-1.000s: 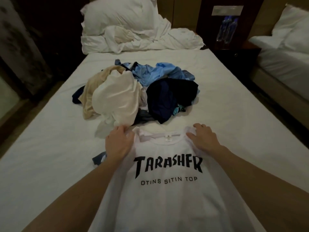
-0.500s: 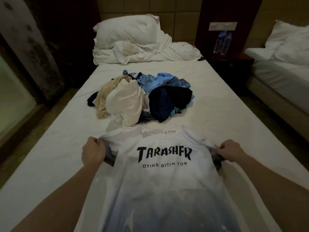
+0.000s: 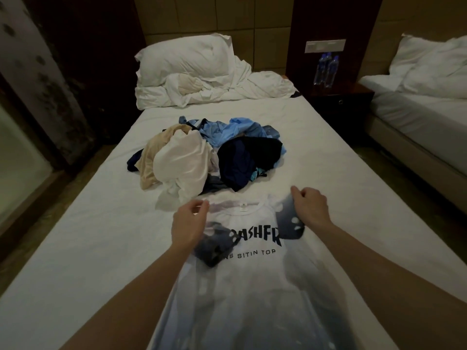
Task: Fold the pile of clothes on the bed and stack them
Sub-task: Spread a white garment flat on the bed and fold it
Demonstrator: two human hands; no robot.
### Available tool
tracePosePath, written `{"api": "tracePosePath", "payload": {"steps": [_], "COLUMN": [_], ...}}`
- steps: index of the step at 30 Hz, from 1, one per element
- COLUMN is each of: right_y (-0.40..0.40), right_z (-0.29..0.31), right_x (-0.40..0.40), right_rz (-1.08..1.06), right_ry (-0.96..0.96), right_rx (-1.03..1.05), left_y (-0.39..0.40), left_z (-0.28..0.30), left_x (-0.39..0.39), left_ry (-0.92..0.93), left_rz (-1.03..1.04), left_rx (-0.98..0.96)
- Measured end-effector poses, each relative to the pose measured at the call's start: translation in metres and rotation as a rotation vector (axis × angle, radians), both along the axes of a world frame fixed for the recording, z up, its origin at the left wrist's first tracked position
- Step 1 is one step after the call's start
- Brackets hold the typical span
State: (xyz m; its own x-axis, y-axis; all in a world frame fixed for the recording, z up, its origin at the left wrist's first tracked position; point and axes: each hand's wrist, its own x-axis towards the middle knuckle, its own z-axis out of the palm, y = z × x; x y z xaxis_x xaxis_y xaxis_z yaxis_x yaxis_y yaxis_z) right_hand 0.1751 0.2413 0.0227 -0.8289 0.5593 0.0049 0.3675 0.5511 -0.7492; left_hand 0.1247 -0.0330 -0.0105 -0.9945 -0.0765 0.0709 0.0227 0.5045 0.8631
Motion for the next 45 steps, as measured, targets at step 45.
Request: {"api": "tracePosePath", "payload": {"steps": [45], "right_y": [-0.090], "right_z": [-0.086], "right_x": [0.299], "right_rz": [0.552], "right_ry": [-0.264], "right_rx": [-0.129], "left_y": [-0.073], "left_z": [-0.048], "left_x": [0.286], "left_ry": [-0.151], "left_rz": [-0.352], "left_rx": [-0.305]}}
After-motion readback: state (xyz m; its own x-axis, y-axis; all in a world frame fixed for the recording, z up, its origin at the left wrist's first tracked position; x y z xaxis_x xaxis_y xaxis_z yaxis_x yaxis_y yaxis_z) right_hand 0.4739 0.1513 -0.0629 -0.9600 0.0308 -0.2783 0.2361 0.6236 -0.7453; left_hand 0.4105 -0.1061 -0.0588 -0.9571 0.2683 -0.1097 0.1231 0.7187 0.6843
